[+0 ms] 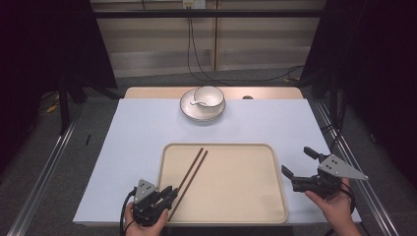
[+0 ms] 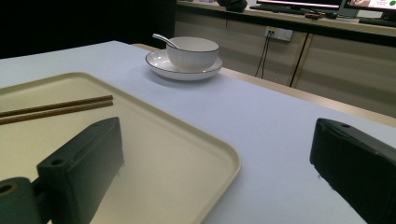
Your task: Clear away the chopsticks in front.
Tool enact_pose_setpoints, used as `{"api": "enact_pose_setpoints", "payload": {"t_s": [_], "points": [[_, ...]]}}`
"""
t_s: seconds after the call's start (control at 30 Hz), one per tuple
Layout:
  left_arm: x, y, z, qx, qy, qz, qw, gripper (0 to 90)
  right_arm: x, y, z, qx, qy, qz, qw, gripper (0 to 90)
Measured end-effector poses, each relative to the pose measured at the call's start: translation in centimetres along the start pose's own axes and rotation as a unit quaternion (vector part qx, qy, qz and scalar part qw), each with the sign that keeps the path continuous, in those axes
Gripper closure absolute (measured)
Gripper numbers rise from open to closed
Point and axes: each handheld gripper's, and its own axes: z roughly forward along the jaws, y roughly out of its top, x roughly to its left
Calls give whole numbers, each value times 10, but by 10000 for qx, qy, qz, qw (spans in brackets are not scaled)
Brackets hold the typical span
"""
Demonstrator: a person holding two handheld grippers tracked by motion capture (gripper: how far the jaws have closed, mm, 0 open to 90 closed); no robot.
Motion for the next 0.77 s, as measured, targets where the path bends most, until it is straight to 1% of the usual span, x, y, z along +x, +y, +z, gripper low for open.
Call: {"api": "enact_pose_setpoints", "payload": {"t_s": [0.03, 0.07, 0.1, 0.13, 0.17, 0.2, 0.27, 0.3, 0.33, 0.37, 0.4, 0.5, 0.53, 0.57, 0.63, 0.73, 0.77], "points": [[0, 0, 0, 0, 0, 0, 10000, 521, 0, 0, 0, 0, 0, 0, 10000, 24], [0, 2, 1, -190, -2, 2, 9998, 521, 0, -1, 0, -4, -15, 22, 10000, 24], [2, 5, 1, -282, -24, 36, 9996, 472, 1, -1, -1, 21, -12, 19, 10000, 24], [3, 8, 2, -425, -37, -13, 9991, 412, 0, -1, -2, 19, -23, -2, 10000, 24], [4, 11, 2, -520, -16, 19, 9986, 353, 0, -1, -2, -23, 6, 31, 10000, 24], [4, 15, 2, -579, -34, 70, 9983, 318, 1, 0, -3, -47, 9, 29, 10000, 24], [5, 24, 3, -706, -12, 78, 9975, 286, 1, 2, -4, -74, -2, -5, 10000, 24], [5, 29, 4, -760, -50, 143, 9970, 253, 1, 2, -4, -80, 21, 8, 10000, 24], [6, 33, 4, -804, -62, 249, 9964, 228, 1, 2, -4, -65, -20, -10, 10000, 23], [7, 37, 5, -848, -40, 257, 9961, 207, 2, 3, -3, -64, -36, -6, 10000, 23], [7, 41, 5, -882, -71, 273, 9957, 175, 2, 3, -2, -44, -1, -11, 10000, 24], [9, 48, 7, -981, -99, 268, 9948, 152, 2, 3, -1, -44, 1, -52, 10000, 23], [9, 49, 8, -980, -119, 284, 9947, 142, 3, 2, -1, -39, -12, -66, 10000, 24], [9, 51, 8, -973, -84, 293, 9948, 135, 3, 2, -1, -36, 3, -60, 10000, 23], [9, 52, 10, -965, -121, 333, 9947, 131, 3, 2, -1, -25, 5, -39, 10000, 24], [9, 53, 10, -969, -133, 331, 9947, 124, 2, 2, 0, -22, 37, -21, 10000, 22], [9, 53, 10, -1008, -125, 317, 9943, 122, 2, 2, 0, -3, 59, -11, 10000, 22]]}}
